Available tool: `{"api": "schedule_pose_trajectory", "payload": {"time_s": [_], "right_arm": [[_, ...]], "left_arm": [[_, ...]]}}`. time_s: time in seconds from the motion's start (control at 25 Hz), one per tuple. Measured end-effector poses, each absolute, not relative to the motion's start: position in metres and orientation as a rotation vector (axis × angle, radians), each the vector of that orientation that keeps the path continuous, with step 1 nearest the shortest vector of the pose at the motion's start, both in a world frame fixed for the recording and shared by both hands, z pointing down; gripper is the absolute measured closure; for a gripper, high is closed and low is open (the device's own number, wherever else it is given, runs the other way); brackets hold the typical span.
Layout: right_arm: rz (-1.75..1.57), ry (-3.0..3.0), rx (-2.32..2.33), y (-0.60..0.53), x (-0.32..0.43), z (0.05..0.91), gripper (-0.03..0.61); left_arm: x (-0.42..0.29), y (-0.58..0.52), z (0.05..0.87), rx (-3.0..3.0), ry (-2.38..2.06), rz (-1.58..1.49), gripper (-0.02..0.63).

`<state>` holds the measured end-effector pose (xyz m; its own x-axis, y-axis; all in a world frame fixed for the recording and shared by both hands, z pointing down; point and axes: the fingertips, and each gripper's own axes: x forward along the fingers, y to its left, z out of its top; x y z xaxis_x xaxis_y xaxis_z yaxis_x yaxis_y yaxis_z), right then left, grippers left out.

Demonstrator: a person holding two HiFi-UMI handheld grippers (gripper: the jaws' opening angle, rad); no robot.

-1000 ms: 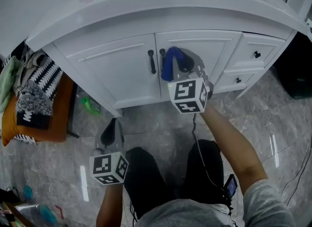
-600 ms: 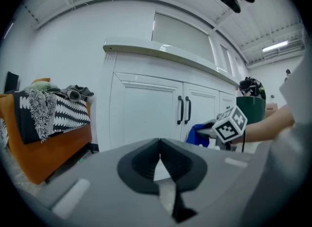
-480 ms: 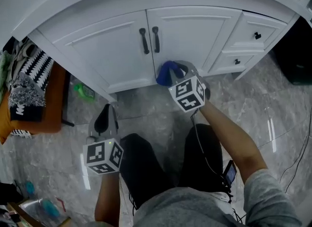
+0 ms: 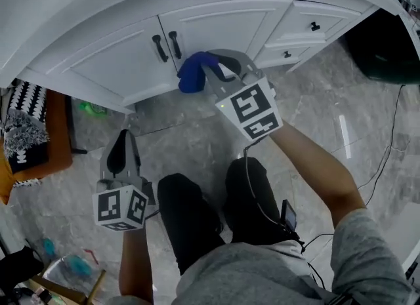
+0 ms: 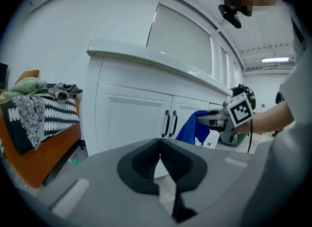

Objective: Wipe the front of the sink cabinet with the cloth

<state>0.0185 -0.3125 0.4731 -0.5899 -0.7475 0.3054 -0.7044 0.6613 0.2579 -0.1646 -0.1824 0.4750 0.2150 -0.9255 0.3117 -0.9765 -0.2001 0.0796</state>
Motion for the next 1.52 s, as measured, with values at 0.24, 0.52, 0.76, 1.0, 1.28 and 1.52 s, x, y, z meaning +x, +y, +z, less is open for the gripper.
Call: {"api": "schedule_pose_trajectory", "payload": {"time_s": [0.24,0.52,0.76,1.0,1.28,1.52], "right_arm": [[-0.019,-2.578,1.113,-0.272,0.031,0.337,0.546],[0.143,-2.580,1.232,-0.219,0.084,0.173,0.546],[0.207,-2.506,1.341,-0.159,0.129,0.089,0.545],[0.189,-2.518,1.475,-0.122,0.149,0.028,0.546],[0.161,-2.546,1.548,-0.106,0.155,-0.006,0.545],[0.179,-2.560,1.576,-0.097,0.157,-0.008,0.545]], "left_arm": [[-0.137,-0.169,0.329,2.291,-1.709,0.259,0.603],[-0.126,-0.146,0.174,2.250,-1.685,0.232,0.603],[-0.095,-0.119,0.079,2.331,-1.637,0.201,0.603],[-0.084,-0.092,0.035,2.358,-1.620,0.120,0.603],[-0.084,-0.065,0.021,2.390,-1.627,0.122,0.603],[-0.086,-0.056,0.017,2.395,-1.628,0.115,0.603]]}}
